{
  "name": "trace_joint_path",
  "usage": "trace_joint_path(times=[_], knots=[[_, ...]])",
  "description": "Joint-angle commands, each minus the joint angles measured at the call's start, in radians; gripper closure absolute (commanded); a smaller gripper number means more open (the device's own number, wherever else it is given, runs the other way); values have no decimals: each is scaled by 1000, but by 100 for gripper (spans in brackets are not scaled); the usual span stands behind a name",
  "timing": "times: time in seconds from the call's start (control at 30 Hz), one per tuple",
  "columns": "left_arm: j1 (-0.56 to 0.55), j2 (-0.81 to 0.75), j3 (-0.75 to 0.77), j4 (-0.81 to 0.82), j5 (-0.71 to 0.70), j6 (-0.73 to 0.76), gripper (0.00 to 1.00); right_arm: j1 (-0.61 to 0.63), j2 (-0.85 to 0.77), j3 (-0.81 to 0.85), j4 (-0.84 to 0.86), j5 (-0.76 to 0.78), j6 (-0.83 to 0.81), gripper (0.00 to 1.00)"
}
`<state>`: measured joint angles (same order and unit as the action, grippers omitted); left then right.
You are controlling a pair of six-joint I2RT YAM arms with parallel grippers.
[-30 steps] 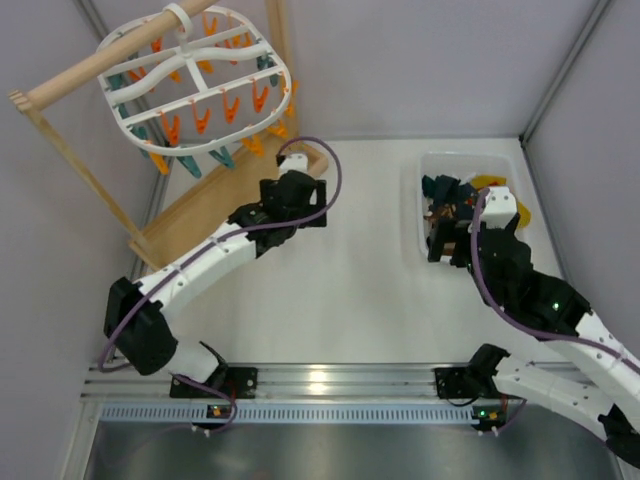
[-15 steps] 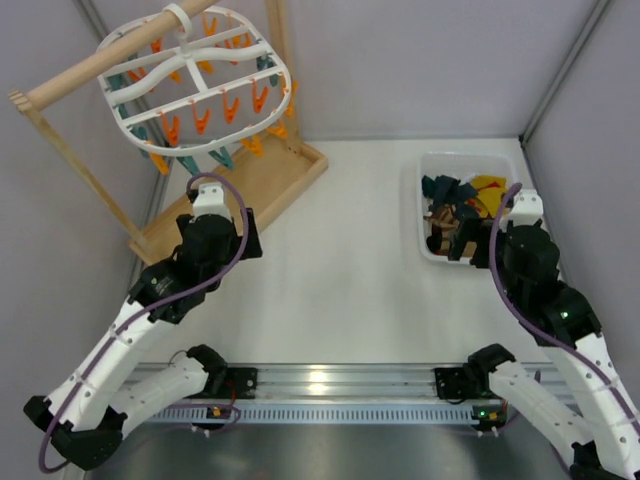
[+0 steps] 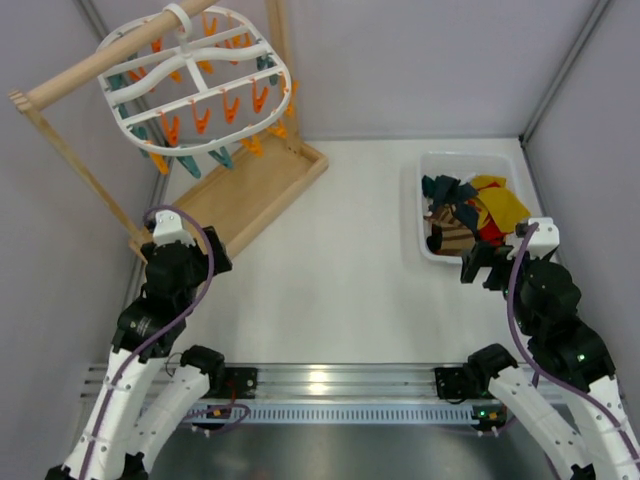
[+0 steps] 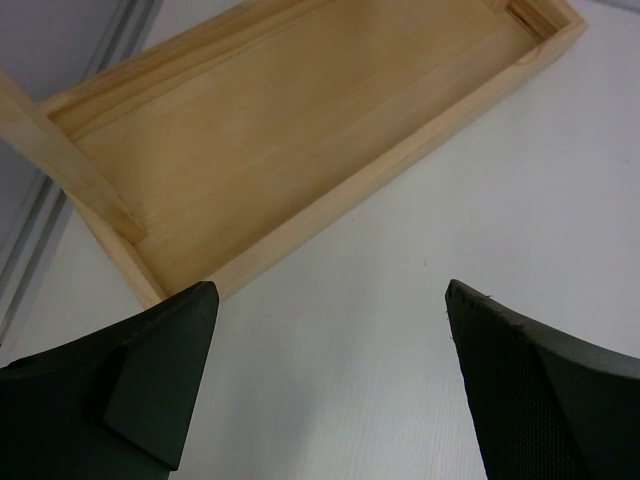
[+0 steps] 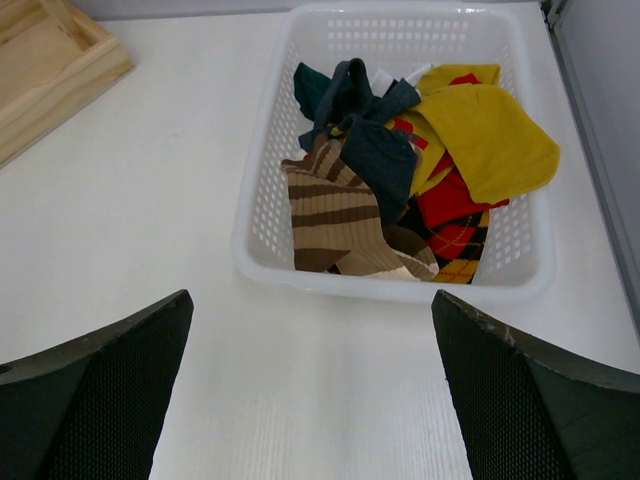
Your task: Remove the socks clipped to the hanger
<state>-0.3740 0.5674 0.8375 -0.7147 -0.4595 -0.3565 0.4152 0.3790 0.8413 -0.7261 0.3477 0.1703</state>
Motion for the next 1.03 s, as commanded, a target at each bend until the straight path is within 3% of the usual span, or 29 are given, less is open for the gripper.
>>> trace_joint_path(times=[0.0,1.0], knots=[[98,-32,-15,104,130,53,1,2,8,8,5,28,-25,1],[122,-75,-40,119,163,57,1,59,-28,15,11,109,-11,1]])
